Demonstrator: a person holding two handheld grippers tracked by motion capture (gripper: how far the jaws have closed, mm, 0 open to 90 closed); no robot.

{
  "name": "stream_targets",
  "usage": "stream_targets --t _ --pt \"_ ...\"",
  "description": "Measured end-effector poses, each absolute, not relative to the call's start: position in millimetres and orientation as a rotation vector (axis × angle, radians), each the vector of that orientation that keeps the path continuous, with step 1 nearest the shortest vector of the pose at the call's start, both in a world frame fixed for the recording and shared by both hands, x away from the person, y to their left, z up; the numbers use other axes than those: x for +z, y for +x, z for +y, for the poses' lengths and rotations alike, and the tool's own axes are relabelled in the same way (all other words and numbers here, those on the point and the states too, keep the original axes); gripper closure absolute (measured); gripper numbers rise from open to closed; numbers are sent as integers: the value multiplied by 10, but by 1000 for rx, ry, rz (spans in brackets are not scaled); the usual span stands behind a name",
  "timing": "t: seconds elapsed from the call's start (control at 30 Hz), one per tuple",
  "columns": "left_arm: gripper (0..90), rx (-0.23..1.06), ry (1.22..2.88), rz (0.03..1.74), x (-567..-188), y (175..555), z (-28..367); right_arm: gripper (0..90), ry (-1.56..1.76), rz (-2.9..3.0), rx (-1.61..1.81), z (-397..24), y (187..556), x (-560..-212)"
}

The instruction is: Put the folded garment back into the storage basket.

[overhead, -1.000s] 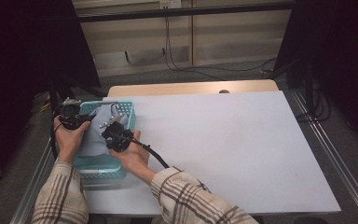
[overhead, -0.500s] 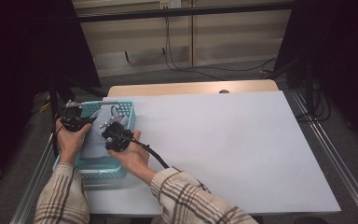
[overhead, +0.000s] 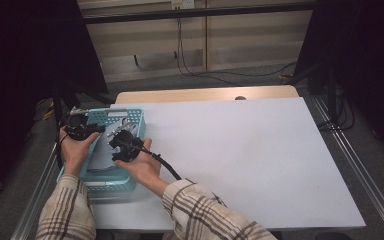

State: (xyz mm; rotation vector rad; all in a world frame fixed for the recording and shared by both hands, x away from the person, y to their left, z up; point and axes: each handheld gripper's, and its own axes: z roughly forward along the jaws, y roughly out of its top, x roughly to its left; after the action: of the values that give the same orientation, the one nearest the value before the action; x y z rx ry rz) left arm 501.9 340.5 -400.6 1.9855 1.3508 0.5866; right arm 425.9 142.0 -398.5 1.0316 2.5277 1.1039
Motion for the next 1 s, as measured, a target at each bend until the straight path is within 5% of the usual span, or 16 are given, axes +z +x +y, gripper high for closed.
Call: stream_targets --t 0.63,0.83,1.0 --pt "132 663 1854 1289 -3871 4905 3422 232 1006 2411 1255 1194 4316 -3867" --pt "80 715 1802 1238 -3816 4848 3404 103 1032 2346 1303 1094 4322 -3824" --pt "61 744 1779 1197 -3763 4783 3399 84 1014 2313 1345 1014 4312 -3809"
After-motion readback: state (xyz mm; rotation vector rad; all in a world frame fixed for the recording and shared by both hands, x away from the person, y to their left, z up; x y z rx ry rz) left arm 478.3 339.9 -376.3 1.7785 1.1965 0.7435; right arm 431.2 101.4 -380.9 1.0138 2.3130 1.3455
